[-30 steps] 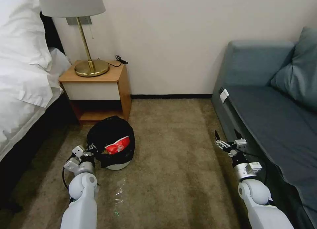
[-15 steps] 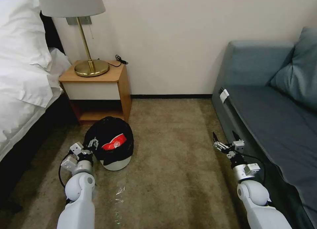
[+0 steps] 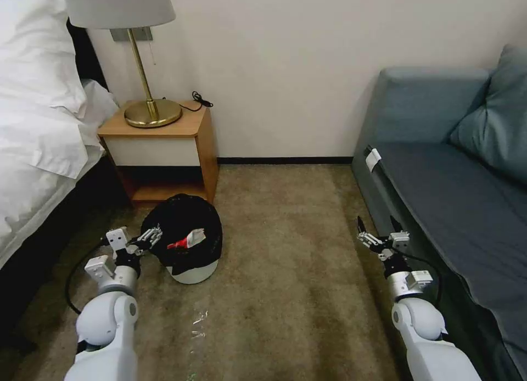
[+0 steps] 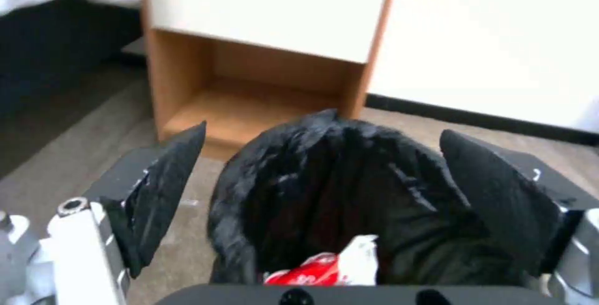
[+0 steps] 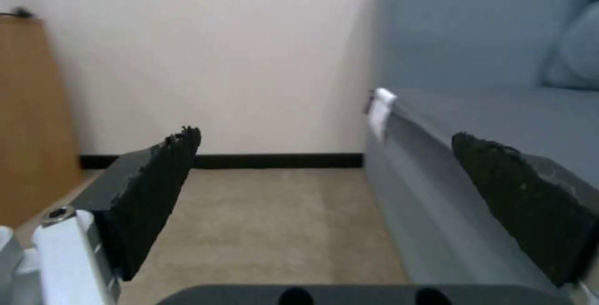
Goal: Pick up the trash bin, then pick up the garbage on the floor and place it into the trash bin.
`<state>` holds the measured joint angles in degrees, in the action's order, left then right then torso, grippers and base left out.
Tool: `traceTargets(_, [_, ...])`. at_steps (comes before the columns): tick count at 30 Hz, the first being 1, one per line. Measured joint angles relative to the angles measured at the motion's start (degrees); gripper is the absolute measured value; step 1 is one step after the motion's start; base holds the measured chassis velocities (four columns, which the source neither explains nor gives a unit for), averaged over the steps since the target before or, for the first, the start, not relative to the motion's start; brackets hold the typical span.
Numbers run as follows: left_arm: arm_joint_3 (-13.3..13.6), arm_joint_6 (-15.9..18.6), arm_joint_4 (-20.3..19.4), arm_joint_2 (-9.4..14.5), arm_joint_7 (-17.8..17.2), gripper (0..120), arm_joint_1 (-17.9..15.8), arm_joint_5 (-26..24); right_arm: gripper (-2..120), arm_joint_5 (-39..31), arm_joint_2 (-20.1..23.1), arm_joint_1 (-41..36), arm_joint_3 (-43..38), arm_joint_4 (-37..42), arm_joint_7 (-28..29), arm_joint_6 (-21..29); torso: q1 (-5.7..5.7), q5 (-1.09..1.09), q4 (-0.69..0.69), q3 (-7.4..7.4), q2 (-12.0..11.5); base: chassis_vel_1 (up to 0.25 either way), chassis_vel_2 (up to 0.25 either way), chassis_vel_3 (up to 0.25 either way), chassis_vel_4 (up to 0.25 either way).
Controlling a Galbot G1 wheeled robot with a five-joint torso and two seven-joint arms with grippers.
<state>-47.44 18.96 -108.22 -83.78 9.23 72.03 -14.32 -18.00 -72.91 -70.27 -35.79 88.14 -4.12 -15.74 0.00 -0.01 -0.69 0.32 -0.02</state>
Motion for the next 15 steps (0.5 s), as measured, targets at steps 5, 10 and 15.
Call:
traceTargets(5, [-0.2,0.7,-0.5,1.1,4.8,100,-0.6,2.1,100,2.5,-1.1,-1.3,-2.1,2.0,2.2,2.0,0.00,0.01,0.00,0.00,0.0,0.000,0.000,0.000,0.000])
traceTargets(10, [-0.2,-0.7,-0.7,1.3,7.1,100,-0.3,3.6,100,3.0,-1.7,-3.1,-3.4,4.4,3.4,4.5,0.00,0.00,-0.01,0.00,0.0,0.000,0.000,0.000,0.000])
traceTargets(15, [0.0,-1.1,-1.0,1.2,7.5,100,0.2,3.1,100,3.0,-1.6,-3.4,-3.8,4.9,3.1,4.9,0.00,0.00,0.00,0.00,0.0,0.000,0.000,0.000,0.000])
